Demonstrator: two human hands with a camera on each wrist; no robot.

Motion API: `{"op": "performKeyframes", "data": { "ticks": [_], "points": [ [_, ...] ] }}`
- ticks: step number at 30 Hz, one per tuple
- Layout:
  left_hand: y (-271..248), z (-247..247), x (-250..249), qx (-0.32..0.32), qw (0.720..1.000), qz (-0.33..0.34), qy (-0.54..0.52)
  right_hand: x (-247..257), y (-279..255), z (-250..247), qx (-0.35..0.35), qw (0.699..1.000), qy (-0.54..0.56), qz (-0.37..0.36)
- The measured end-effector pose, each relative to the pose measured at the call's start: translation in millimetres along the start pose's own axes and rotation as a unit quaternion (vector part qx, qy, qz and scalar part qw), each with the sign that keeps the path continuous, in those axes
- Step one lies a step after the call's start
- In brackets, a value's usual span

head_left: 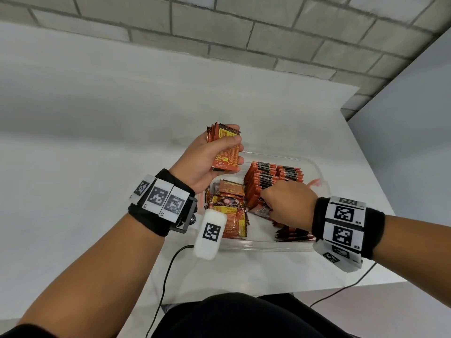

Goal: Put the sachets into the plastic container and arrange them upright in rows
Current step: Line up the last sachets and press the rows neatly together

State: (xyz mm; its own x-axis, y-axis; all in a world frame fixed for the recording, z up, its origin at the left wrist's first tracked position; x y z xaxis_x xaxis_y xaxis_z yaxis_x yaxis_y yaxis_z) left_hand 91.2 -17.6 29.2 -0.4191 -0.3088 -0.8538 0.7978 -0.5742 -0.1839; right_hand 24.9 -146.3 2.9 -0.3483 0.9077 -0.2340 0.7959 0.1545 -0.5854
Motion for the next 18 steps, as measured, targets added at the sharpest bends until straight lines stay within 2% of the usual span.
{"op": "performKeyframes", "data": {
  "ticks": [5,18],
  "points": [
    [0.3,-0.9,0.7,-0.002,1.0,-0.001,0.001,-2.4,2.2,1.7,0.01,1.0,0.007,0.001],
    [0.8,1.1,0.9,0.0,1.0,-0.007,0.009,-13.1,2.8,0.4,-0.016,0.999,0.049,0.004]
  ]
}}
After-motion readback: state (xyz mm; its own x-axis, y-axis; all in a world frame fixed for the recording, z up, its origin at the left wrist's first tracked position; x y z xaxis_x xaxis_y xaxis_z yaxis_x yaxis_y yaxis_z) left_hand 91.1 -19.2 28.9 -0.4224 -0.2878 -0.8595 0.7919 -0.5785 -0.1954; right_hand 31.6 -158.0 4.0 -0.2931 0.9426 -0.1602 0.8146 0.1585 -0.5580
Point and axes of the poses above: each hand's wrist, its own y-axis towards the middle knuckle, its own z-axis out of the palm, x = y × z, the point moved 8 cm from there along y, towards the middle knuckle, and after that the axes turned 7 degrees about x, right-handed, at the moved point
